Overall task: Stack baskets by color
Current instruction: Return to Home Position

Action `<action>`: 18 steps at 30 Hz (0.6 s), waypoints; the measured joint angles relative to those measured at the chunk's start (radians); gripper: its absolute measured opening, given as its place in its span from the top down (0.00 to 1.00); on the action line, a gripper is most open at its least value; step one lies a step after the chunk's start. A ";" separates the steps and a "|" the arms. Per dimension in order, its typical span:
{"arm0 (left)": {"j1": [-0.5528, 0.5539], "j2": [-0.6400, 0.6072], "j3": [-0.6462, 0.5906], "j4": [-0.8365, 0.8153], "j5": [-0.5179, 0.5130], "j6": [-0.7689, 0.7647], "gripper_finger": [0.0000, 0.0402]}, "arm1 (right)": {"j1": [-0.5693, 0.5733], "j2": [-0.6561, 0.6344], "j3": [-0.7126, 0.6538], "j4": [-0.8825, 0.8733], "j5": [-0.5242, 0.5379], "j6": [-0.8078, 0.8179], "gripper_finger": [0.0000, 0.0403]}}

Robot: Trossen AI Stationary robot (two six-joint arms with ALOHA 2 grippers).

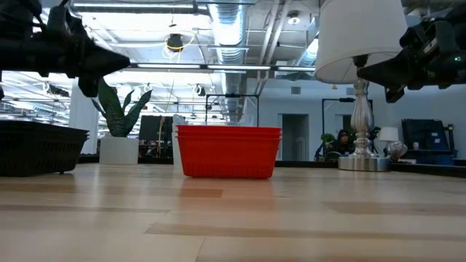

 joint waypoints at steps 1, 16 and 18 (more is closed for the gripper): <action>0.000 0.000 0.000 -0.018 0.007 0.021 0.93 | 0.000 0.000 0.000 -0.002 -0.001 0.008 0.98; 0.000 -0.002 -0.001 -0.062 0.038 0.175 0.93 | 0.072 0.003 0.000 -0.023 0.011 0.067 0.99; 0.000 -0.002 -0.001 -0.062 0.038 0.150 0.93 | 0.093 0.003 -0.001 -0.028 0.026 0.076 0.99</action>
